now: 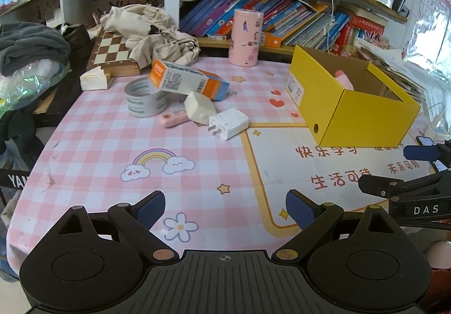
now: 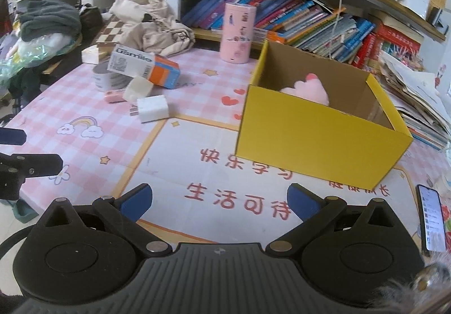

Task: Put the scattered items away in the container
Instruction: 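Withdraw both tools from the yellow box back over the table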

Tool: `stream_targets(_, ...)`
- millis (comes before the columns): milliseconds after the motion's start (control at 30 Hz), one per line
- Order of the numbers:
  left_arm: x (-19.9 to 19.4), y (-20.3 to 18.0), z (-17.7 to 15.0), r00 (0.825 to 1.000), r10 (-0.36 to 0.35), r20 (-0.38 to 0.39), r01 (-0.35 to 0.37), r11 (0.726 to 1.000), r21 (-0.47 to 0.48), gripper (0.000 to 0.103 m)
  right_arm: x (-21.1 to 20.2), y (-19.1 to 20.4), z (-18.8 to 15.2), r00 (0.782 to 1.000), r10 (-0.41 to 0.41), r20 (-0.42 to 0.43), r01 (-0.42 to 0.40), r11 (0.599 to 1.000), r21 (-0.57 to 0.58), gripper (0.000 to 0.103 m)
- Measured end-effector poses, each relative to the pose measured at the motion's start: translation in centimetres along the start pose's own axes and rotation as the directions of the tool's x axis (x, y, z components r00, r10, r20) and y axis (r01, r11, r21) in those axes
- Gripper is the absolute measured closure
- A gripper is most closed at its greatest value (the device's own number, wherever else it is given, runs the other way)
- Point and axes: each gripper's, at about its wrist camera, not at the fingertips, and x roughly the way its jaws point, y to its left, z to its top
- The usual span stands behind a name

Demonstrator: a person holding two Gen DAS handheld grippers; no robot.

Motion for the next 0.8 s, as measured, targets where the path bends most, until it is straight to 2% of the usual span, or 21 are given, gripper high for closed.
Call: stream_targets(800,0.3,0.8,0.2,1.000,0.006,0.007,-0.006,1.000,-0.019,0.008,0.6,3.1,0.9,0.991,0.136,0.012,-0.133,0.983,-0.124,0.003)
